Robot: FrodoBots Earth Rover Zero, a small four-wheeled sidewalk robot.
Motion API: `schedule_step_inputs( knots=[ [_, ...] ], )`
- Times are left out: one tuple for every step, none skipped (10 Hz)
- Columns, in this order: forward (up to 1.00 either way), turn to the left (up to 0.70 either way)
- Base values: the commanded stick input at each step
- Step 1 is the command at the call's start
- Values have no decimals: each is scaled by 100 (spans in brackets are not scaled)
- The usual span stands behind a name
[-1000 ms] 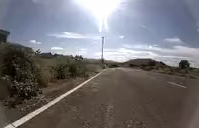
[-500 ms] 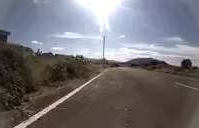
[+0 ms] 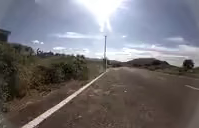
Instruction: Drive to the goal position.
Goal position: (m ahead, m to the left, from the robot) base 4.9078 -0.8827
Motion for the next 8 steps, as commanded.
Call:
schedule_step_inputs(
  knots=[
    [100,0],
    [100,0],
    [100,0],
    [100,0],
    [100,0],
    [100,0],
    [99,0],
    [87,0]
  ],
)
